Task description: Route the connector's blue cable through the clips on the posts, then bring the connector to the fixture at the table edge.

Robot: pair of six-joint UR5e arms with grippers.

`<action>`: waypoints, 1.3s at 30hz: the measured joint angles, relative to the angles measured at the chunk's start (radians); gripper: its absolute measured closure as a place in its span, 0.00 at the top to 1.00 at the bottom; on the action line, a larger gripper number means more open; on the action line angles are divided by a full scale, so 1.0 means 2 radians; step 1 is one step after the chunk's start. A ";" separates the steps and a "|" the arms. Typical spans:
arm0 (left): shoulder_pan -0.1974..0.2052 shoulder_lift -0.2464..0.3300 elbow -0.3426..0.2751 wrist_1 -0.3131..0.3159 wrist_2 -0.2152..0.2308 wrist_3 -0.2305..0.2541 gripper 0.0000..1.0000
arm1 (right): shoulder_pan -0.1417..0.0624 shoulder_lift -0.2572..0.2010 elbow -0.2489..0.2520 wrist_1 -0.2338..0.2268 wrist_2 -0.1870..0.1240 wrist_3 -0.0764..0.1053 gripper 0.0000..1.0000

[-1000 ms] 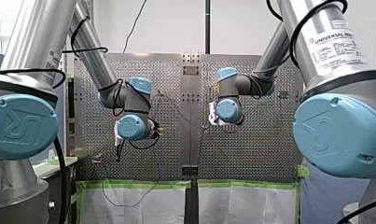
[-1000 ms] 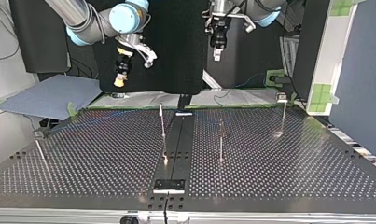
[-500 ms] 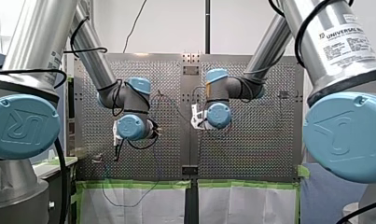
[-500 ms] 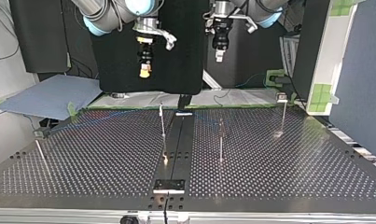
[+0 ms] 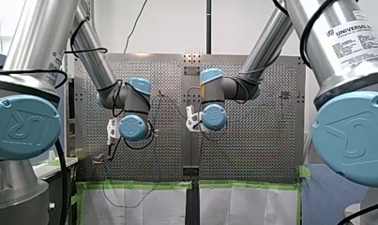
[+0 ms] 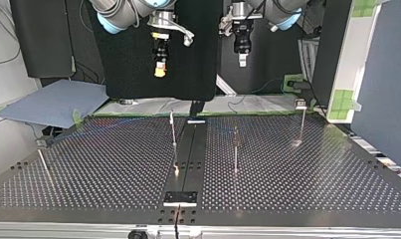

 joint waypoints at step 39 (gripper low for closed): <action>-0.004 0.000 0.000 0.003 -0.024 0.002 1.00 | -0.009 0.001 0.000 -0.011 -0.013 -0.002 0.99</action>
